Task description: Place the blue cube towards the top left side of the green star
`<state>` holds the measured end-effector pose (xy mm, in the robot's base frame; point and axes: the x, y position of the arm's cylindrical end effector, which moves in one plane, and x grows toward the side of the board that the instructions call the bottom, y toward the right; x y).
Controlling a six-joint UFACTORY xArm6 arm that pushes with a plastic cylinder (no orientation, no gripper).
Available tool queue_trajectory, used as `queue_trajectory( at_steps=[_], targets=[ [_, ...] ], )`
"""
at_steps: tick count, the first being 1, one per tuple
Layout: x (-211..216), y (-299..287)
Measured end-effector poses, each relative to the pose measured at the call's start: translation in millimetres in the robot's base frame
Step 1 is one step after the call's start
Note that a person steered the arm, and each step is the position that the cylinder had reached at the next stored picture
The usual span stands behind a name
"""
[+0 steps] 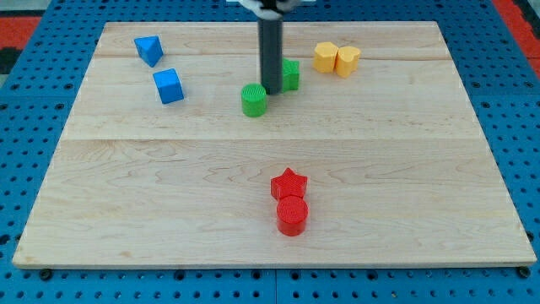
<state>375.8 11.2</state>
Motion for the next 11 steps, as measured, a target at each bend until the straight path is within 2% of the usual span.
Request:
queue_trajectory(
  at_steps=[1, 3, 5, 6, 7, 9, 11],
  targets=[
    [36, -2],
    [53, -174],
    [-30, -177],
    [-43, -153],
    [-49, -200],
    [-80, -170],
    [-83, -69]
  ],
)
